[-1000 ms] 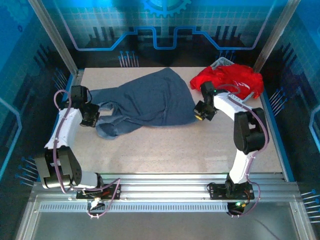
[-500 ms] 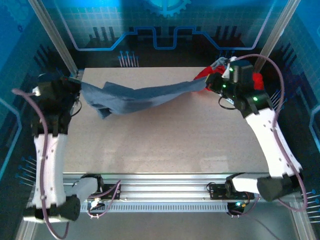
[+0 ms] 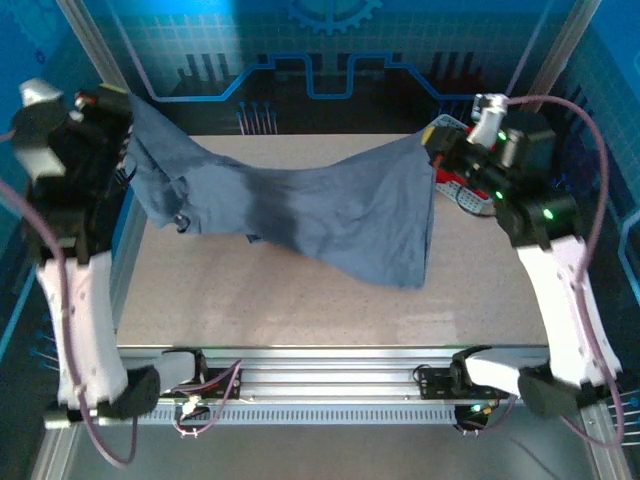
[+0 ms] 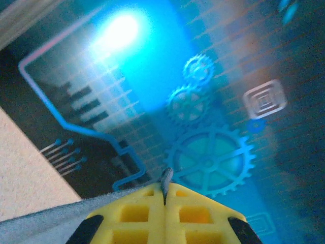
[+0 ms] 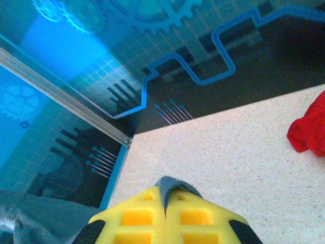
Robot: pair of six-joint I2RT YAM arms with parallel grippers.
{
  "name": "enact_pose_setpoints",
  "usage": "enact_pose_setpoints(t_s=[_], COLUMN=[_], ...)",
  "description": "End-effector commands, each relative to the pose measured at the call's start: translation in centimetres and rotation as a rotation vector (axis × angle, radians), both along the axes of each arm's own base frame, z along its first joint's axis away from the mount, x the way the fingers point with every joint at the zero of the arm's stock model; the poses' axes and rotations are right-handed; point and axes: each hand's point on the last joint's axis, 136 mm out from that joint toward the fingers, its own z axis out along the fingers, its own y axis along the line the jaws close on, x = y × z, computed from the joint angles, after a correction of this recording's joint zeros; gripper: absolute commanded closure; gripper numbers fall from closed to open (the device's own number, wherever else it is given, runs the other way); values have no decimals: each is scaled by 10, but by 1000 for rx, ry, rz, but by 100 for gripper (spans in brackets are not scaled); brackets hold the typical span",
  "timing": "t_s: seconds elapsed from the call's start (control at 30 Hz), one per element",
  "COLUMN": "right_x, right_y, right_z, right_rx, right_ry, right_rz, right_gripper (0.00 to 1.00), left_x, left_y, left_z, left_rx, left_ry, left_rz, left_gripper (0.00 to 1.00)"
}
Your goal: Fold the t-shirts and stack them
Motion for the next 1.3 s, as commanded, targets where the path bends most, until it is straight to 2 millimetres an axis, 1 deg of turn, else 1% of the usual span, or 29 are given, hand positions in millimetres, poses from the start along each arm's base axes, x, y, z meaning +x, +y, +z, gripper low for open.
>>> enact_pose_setpoints(t_s=[0.0, 0.07, 0.13, 0.2, 0.23, 0.3, 0.37, 0.4, 0.43, 0.5, 0.57, 0.6, 0.63, 0.67, 0.7, 0.77, 0.8, 0.87, 0.9, 0.93, 0.97, 1.03, 1.07, 1.1, 1.13, 1.17, 1.2, 1.23, 1.27], right_x=[48, 72, 91, 108, 115, 125, 131, 134, 135, 136, 134, 133, 131, 129, 127, 123, 120, 113, 108, 102, 95, 76, 68, 56, 48, 41, 36, 32, 29], right_y=[22, 32, 39, 40, 39, 37, 31, 27, 22, 9, -3, -8, -11, -12, -13, -6, -2, 7, 12, 17, 22, 33, 37, 39, 42, 43, 43, 44, 42], right_z=[-23, -29, -27, -19, -12, 7, 28, 38, 48, 66, 81, 86, 87, 86, 82, 62, 47, 5, -25, -61, -92, -172, -202, -241, -271, -295, -318, -335, -348], right_rx=[39, 53, 62, 79, 85, 98, 112, 121, 130, 159, 183, 190, 192, 192, 188, 176, 169, 155, 142, 126, 113, 71, 50, 27, 12, 3, -14, -36, -60], right_ry=[70, 85, 76, 63, 49, 8, -37, -59, -80, -112, -139, -147, -148, -144, -132, -85, -54, 27, 87, 166, 235, 415, 481, 571, 636, 693, 752, 799, 837], right_rz=[77, 110, 125, 129, 127, 125, 116, 109, 102, 78, 60, 51, 47, 52, 54, 72, 80, 91, 93, 91, 92, 92, 92, 90, 88, 86, 80, 78, 70], right_gripper=[100, 100, 100, 100, 100, 100, 100, 100, 100, 100, 100, 100, 100, 100, 100, 100, 100, 100, 100, 100, 100, 100, 100, 100, 100, 100, 100, 100, 100], left_x=[69, 96, 117, 132, 135, 134, 117, 103, 90, 56, 23, 7, -4, -17, -27, -39, -44, -56, -63, -68, -74, -91, -97, -109, -125, -134, -144, -155, -161], left_y=[-10, -6, 0, 8, 9, 14, 16, 16, 17, 18, 13, 8, 4, 1, 0, 3, 7, 8, 7, 0, -6, -30, -42, -55, -64, -72, -80, -86, -91], left_z=[-42, -49, -46, -29, -16, 20, 62, 84, 102, 137, 160, 167, 169, 166, 155, 114, 80, 6, -42, -84, -124, -215, -248, -285, -324, -350, -381, -406, -424], left_rx=[-31, -31, -34, -51, -54, -38, -11, 3, 14, 22, 45, 64, 73, 81, 73, 32, -8, -76, -128, -164, -199, -293, -323, -357, -396, -421, -448, -476, -495], left_ry=[114, 125, 107, 48, 12, -81, -185, -245, -292, -392, -456, -476, -479, -463, -422, -313, -240, -102, 6, 94, 182, 381, 444, 536, 640, 699, 775, 850, 898], left_rz=[-139, -170, -190, -214, -225, -239, -238, -237, -229, -211, -198, -194, -193, -184, -166, -118, -78, -26, -3, -21, -38, -88, -125, -146, -141, -150, -157, -151, -155], left_gripper=[100, 100, 100, 100, 100, 100, 100, 100, 100, 100, 100, 100, 100, 100, 100, 100, 100, 100, 100, 100, 100, 100, 100, 100, 100, 100, 100, 100, 100])
